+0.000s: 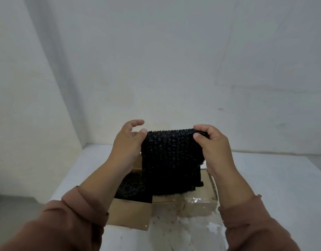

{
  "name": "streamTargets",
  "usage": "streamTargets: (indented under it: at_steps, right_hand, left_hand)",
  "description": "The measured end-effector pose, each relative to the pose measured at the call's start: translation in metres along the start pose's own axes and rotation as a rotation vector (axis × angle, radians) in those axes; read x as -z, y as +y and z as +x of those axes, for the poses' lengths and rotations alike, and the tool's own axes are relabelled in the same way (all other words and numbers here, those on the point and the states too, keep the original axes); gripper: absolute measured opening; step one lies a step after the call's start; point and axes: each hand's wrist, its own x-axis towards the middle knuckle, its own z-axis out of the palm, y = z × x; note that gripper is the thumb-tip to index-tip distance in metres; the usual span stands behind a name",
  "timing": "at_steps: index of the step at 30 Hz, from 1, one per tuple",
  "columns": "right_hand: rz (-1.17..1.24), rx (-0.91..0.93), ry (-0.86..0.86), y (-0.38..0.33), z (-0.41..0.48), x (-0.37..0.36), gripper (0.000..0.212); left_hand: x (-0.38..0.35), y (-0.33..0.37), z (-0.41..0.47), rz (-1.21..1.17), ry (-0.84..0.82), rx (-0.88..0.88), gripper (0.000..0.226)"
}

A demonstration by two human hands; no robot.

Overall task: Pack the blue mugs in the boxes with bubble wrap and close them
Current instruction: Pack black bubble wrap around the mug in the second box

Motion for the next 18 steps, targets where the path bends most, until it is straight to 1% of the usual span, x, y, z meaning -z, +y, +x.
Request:
streamTargets:
  at_steps: [1,2,3,4,5,7,8,10,11,12,13,14,15,17,18]
  right_hand:
    - [-0.001,0.007,-0.01,-0.005,-0.002,-0.01,0.027]
    - [0.0,0.018,-0.022,-0.009,-0.005,-0.019,0.029]
    - [-0.005,0.039,-0.041,-0.014,-0.007,-0.027,0.03]
    - [-0.022,0.065,-0.069,-0.018,-0.009,-0.034,0.032]
    - [-0.066,0.089,-0.105,-0.023,-0.01,-0.039,0.034]
    - [-0.258,0.128,-0.161,-0.031,-0.011,-0.048,0.038]
    - [-0.385,0.155,-0.173,-0.035,-0.012,-0.051,0.035]
    - [-0.581,0.248,-0.164,-0.045,-0.013,-0.06,0.02]
    - [-0.605,0.285,-0.152,-0.049,-0.013,-0.063,0.021]
    - [-0.573,0.301,-0.153,-0.052,-0.013,-0.065,0.024]
    - [-0.479,0.287,-0.164,-0.055,-0.012,-0.067,0.024]
    - [-0.352,0.253,-0.189,-0.059,-0.012,-0.068,0.023]
    - [-0.217,0.21,-0.222,-0.062,-0.011,-0.069,0.022]
    - [0.026,0.12,-0.281,-0.067,-0.01,-0.072,0.021]
    - [0.113,0.083,-0.288,-0.066,-0.008,-0.074,0.022]
  left_hand:
    - [0.011,0.003,-0.001,-0.014,-0.048,-0.012,0.024]
    - [0.02,0.005,-0.001,0.01,-0.108,-0.016,0.03]
    - [0.029,0.007,-0.001,0.09,-0.153,-0.025,0.038]
    - [0.036,0.009,-0.001,0.194,-0.163,-0.047,0.042]
    - [0.042,0.013,-0.002,0.296,-0.137,-0.073,0.036]
    - [0.054,0.021,-0.003,0.394,-0.063,-0.146,0.012]
    - [0.059,0.024,-0.001,0.379,-0.05,-0.171,0.006]
    - [0.069,0.03,0.002,0.282,-0.085,-0.177,0.014]
    - [0.075,0.032,0.005,0.187,-0.125,-0.16,0.019]
    - [0.082,0.033,0.008,0.068,-0.182,-0.143,0.021]
    - [0.09,0.034,0.011,-0.06,-0.259,-0.118,0.023]
    - [0.099,0.032,0.015,-0.18,-0.341,-0.086,0.029]
    - [0.106,0.03,0.017,-0.269,-0.421,-0.047,0.042]
    - [0.116,0.021,0.021,-0.295,-0.554,0.028,0.069]
    - [0.118,0.014,0.021,-0.268,-0.593,0.075,0.074]
